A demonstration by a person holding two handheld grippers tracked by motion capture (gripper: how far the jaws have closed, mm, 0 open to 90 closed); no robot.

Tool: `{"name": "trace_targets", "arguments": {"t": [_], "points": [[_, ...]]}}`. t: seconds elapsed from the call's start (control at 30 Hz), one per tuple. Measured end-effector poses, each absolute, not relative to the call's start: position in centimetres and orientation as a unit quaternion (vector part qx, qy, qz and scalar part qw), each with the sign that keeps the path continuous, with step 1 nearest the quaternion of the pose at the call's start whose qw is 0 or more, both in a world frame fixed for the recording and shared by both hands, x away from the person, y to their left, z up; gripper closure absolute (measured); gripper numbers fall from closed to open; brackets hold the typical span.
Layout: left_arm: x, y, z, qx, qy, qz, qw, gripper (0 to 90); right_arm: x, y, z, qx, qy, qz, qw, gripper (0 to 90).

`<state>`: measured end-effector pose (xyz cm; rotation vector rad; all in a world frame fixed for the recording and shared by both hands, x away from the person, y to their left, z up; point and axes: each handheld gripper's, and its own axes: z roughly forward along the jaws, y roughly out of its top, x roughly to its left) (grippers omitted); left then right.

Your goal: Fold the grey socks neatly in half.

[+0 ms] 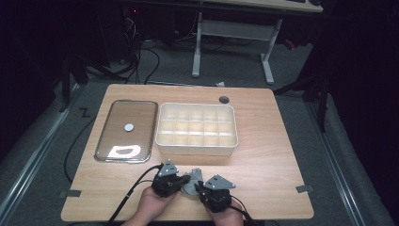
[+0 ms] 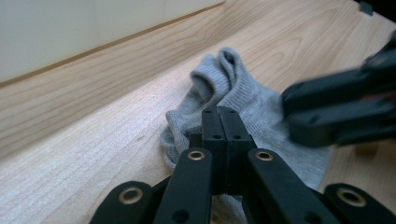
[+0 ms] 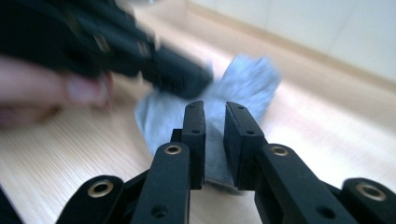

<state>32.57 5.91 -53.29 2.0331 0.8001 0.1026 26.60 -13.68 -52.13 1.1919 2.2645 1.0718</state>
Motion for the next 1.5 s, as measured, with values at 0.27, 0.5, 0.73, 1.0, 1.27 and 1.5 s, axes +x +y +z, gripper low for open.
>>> {"name": "trace_targets", "arguments": {"t": [0.27,0.5,0.73,1.0,1.27,1.5], "points": [[31.9,6.0,-52.7,0.825,0.323,0.074,0.458,90.0,26.8,-13.5,-53.0,0.419,0.803,0.381,0.186,81.2],[30.2,5.8,-51.6,0.821,0.302,0.088,0.477,86.9,26.8,-13.5,-53.1,0.419,0.802,0.383,0.187,81.3],[29.9,5.8,-52.2,0.819,0.295,0.083,0.485,83.4,26.8,-13.6,-53.1,0.421,0.801,0.386,0.181,81.2],[29.9,5.1,-52.8,0.838,0.29,0.097,0.452,82.5,26.8,-13.7,-53.1,0.421,0.8,0.387,0.181,81.2],[30.0,5.0,-53.3,0.845,0.287,0.11,0.437,83.9,26.5,-14.3,-51.9,0.431,0.787,0.405,0.177,70.3],[30.2,5.2,-53.3,0.843,0.293,0.094,0.441,83.7,27.2,-15.4,-51.9,0.474,0.774,0.389,0.155,56.7]]}}
